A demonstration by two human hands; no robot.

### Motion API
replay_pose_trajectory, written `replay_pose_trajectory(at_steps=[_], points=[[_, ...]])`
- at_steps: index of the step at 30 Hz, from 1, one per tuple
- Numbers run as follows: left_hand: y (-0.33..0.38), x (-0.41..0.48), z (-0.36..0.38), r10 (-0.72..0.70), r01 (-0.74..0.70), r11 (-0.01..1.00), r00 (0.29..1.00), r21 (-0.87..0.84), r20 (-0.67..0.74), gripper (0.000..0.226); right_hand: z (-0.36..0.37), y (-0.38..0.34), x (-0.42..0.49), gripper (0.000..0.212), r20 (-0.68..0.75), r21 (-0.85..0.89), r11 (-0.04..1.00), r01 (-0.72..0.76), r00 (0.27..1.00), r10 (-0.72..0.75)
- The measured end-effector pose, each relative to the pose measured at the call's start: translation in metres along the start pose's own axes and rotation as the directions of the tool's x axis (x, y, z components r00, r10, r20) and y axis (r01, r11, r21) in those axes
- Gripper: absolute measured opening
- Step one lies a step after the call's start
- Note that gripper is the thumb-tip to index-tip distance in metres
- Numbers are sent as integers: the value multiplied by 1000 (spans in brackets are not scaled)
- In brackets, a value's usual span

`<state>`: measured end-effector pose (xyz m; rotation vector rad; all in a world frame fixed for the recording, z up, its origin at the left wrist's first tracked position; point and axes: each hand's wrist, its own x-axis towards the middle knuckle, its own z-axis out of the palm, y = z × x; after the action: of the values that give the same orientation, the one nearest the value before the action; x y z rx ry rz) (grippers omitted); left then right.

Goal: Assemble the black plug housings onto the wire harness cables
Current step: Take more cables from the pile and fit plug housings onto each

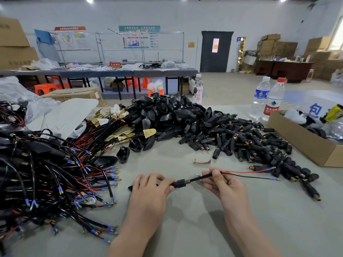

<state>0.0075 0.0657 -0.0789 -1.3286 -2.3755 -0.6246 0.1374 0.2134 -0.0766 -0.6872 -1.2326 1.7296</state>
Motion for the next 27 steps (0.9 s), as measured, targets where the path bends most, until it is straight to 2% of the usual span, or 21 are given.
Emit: replay_pose_trajectory(at_steps=[5, 9, 12, 15, 17, 19, 27], points=[[-9, 1, 6, -27, 33, 999, 991, -41, 128, 30, -4, 0, 5, 19, -60, 15, 1000, 3, 998, -2], [-9, 0, 4, -29, 39, 998, 981, -49, 193, 37, -6, -3, 6, 15, -60, 112, 992, -52, 996, 59], [-6, -1, 3, -32, 48, 996, 982, -80, 184, 35, -3, -1, 2, 17, 41, 149, 977, -156, 988, 151], [-2, 0, 4, -27, 47, 993, 984, -112, 174, 41, 7, 10, -7, 14, 188, 48, 970, -239, 956, 226], [0, 0, 4, -13, 37, 990, 986, -139, 168, 47, 11, 14, -12, 13, 250, -71, 975, -209, 943, 220], [-1, 0, 6, -1, 29, 987, 985, -161, 170, 49, 10, 14, -12, 16, 249, -137, 978, -157, 950, 187], [-12, -2, 12, -4, 39, 985, 979, -167, 205, 31, 8, 11, -10, 14, 146, -151, 987, -63, 986, 85]])
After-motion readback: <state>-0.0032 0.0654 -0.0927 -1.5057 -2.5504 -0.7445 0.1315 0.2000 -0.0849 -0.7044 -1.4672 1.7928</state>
